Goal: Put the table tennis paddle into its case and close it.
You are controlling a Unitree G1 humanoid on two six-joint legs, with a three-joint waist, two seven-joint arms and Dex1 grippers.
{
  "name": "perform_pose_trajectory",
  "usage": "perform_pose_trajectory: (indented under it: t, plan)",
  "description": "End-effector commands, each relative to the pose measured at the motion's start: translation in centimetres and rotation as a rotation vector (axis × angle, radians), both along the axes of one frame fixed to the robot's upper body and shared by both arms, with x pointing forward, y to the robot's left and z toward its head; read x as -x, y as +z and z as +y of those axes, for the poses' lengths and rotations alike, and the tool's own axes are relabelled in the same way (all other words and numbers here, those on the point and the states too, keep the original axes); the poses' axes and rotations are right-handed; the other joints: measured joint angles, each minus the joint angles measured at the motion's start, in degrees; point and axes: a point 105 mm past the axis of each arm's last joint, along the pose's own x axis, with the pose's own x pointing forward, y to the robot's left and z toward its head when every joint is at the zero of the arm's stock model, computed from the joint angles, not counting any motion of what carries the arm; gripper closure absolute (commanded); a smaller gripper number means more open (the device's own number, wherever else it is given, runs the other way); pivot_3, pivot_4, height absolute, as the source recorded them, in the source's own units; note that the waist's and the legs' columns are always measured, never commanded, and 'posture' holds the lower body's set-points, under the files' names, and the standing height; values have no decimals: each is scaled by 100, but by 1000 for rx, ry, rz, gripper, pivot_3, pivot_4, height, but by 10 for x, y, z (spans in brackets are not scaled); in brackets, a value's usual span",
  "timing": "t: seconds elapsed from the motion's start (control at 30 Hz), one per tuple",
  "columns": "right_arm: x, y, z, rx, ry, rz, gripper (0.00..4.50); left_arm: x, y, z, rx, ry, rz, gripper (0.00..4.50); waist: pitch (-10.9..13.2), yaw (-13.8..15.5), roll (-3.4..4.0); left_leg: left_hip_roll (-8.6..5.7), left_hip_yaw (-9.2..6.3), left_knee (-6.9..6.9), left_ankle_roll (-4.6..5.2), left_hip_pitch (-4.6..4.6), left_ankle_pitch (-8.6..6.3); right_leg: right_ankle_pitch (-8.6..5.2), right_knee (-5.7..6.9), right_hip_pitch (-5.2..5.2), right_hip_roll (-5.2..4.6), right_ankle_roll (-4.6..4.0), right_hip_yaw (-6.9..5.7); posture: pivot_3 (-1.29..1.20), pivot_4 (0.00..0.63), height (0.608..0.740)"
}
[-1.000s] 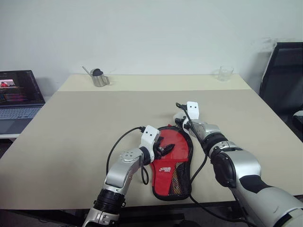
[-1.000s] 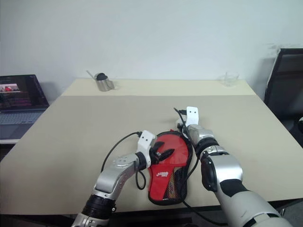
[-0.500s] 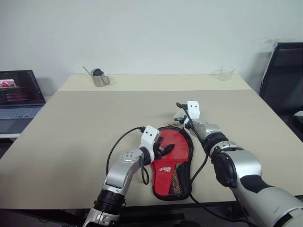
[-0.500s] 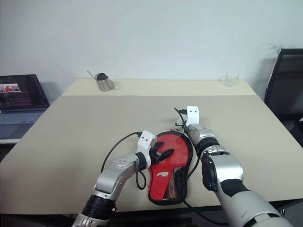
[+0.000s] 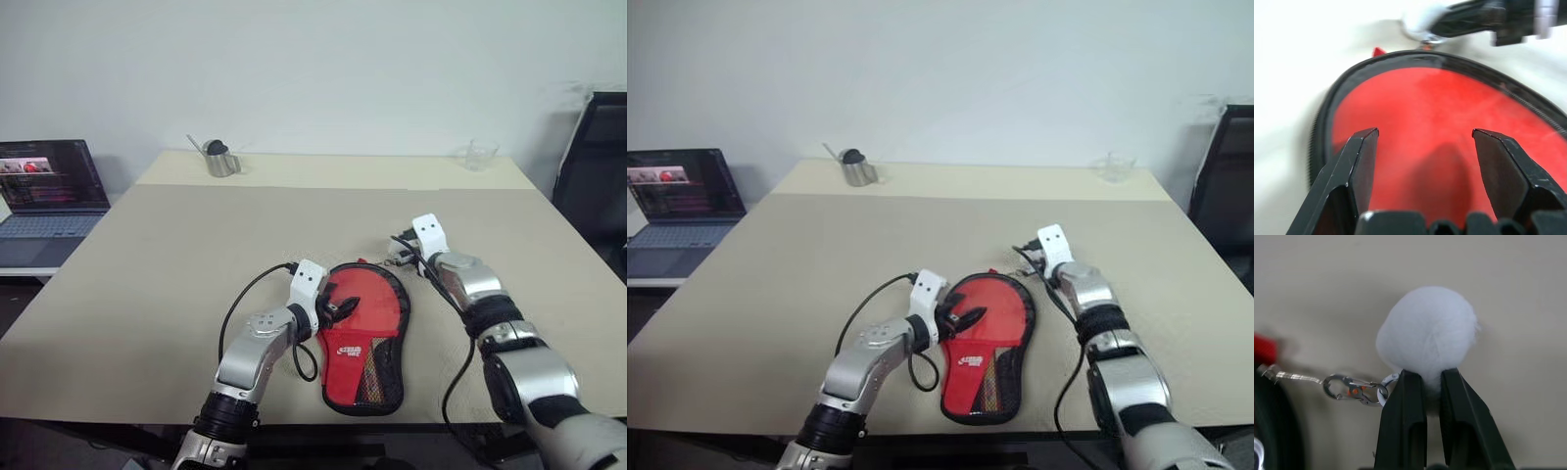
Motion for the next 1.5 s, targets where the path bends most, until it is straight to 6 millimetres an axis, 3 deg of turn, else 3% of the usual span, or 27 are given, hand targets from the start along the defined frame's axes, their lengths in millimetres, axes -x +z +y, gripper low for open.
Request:
perform_pose_trajectory:
  t: [0.03, 0.43, 1.13, 1.5]
  plan:
    - [11, 16, -3, -6, 24, -29, 4488, 1, 4, 1, 15, 3, -10, 1142, 0, -2, 0, 0, -1, 0, 0, 0, 0, 0, 0, 0, 0, 0, 0, 0, 150, 740]
    - [61, 28, -8, -76, 223, -75, 4491, 0, 2, 4, 6, 0, -3, 1142, 1, 5, 1, -1, 0, 2, 1, 2, -1, 0, -2, -1, 4, -1, -2, 0, 150, 740]
    - [67, 11, -26, -18, 240, -54, 4493, 0, 0, 2, -4, -27, 5, 1142, 1, 9, 1, -5, 1, 2, 1, 1, -1, -1, -6, 0, 7, 0, -3, 0, 150, 740]
    - [117, 7, -3, -36, 625, 25, 4493, -1, 1, 2, -5, -31, 4, 1142, 1, 10, 1, -6, -1, 3, 2, 2, -2, -1, -8, 2, 7, 0, -4, 0, 150, 740]
